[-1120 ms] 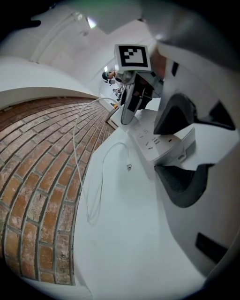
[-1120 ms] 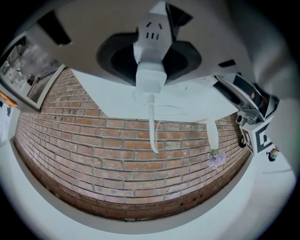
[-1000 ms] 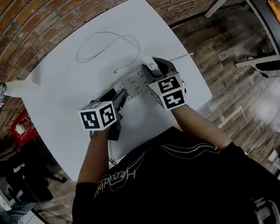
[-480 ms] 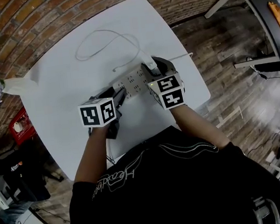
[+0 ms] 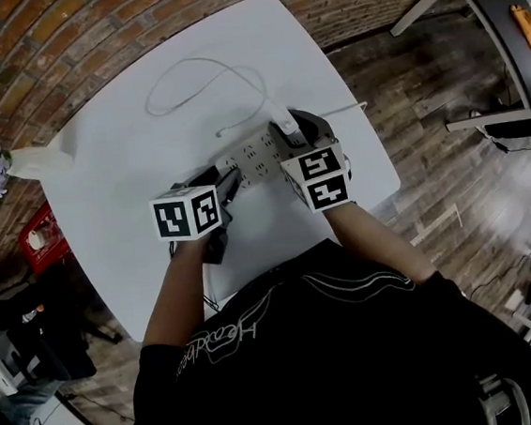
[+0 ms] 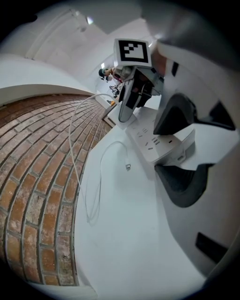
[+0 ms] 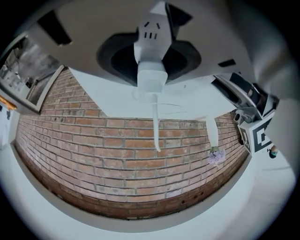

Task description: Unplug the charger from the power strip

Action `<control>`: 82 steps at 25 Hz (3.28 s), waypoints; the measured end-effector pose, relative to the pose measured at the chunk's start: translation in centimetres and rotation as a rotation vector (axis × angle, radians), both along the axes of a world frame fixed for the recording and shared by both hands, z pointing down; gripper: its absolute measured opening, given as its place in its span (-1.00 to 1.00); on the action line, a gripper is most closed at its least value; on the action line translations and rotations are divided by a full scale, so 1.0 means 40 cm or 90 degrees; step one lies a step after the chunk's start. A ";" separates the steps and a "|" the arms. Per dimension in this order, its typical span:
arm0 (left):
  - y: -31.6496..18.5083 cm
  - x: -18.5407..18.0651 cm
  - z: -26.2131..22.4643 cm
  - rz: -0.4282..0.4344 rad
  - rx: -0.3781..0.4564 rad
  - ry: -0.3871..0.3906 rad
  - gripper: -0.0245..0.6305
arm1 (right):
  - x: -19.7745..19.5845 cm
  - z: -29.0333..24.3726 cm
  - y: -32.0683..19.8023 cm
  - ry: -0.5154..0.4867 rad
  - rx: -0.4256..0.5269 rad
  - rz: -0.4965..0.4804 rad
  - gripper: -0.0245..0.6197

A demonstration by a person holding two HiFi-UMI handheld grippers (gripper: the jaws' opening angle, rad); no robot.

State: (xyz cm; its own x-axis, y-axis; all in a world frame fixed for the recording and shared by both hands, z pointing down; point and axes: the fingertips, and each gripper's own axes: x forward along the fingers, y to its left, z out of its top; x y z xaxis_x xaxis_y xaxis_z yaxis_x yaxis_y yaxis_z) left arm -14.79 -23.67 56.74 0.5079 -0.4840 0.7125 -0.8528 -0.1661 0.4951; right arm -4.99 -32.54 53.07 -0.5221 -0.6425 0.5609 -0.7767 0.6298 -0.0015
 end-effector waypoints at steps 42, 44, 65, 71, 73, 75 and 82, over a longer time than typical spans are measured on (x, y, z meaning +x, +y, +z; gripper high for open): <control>0.003 -0.003 0.000 -0.010 0.010 -0.005 -0.31 | 0.003 -0.011 0.006 -0.017 -0.018 -0.013 -0.55; 0.004 -0.003 0.001 -0.010 0.010 -0.005 -0.30 | 0.014 -0.004 0.001 -0.051 -0.045 0.005 -0.55; 0.003 -0.001 -0.002 -0.014 0.014 -0.020 -0.32 | 0.020 -0.038 0.005 -0.064 -0.024 0.007 -0.55; 0.004 -0.004 0.000 -0.033 0.003 -0.003 -0.31 | 0.017 -0.093 -0.011 -0.151 -0.064 0.010 -0.55; 0.003 -0.007 -0.002 -0.035 0.002 -0.004 -0.28 | 0.018 -0.097 0.001 -0.172 -0.083 0.003 -0.55; 0.008 -0.012 -0.005 -0.036 0.002 -0.010 -0.28 | 0.019 -0.101 0.016 -0.189 -0.102 -0.007 -0.55; 0.033 -0.018 -0.129 -0.038 0.097 0.014 -0.30 | 0.019 -0.180 0.076 -0.266 -0.120 -0.046 -0.55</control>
